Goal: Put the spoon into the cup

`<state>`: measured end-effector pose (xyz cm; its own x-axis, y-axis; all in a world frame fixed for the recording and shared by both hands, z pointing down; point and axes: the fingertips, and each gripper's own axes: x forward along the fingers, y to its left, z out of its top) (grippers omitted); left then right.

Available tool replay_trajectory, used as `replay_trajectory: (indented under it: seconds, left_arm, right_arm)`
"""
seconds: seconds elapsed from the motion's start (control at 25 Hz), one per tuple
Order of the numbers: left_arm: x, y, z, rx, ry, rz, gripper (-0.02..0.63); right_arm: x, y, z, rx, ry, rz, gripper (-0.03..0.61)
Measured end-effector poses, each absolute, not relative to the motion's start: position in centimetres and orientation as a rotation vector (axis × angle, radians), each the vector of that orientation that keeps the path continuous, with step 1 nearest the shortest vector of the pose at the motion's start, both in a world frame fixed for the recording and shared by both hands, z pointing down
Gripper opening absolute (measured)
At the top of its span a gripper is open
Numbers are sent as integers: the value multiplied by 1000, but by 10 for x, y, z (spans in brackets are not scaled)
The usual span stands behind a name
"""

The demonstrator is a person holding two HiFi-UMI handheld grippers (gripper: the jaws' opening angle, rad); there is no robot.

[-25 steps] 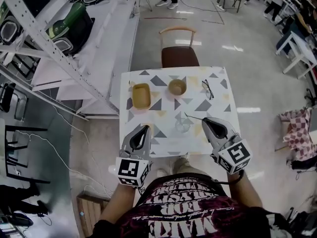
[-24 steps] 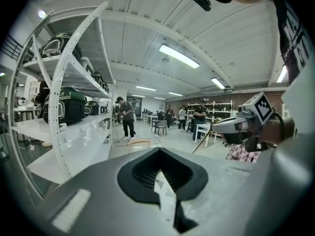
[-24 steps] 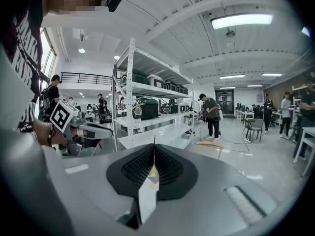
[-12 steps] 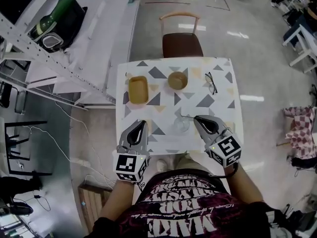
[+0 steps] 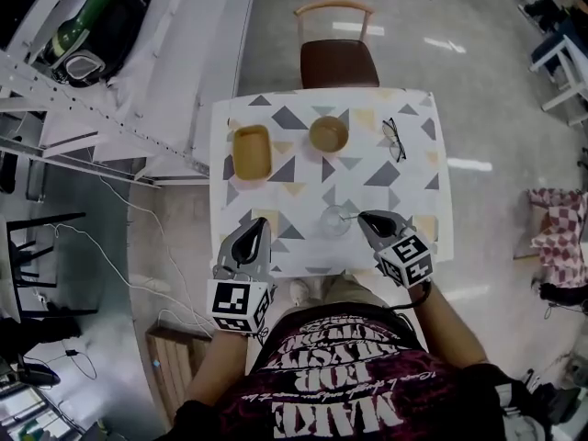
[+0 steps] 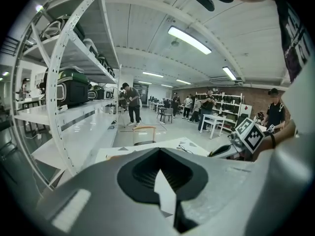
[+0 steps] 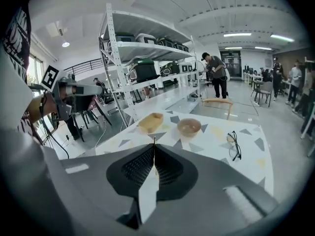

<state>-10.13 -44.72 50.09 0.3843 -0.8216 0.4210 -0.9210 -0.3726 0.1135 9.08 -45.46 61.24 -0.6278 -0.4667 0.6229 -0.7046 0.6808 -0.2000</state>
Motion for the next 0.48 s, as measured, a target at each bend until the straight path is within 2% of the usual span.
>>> replay_trajectory:
  seconds: [0.48]
  left_arm:
    - [-103,-425,504,2303,-1530,439,1]
  right_arm:
    - [91,-451,655,902,-2273,675,35]
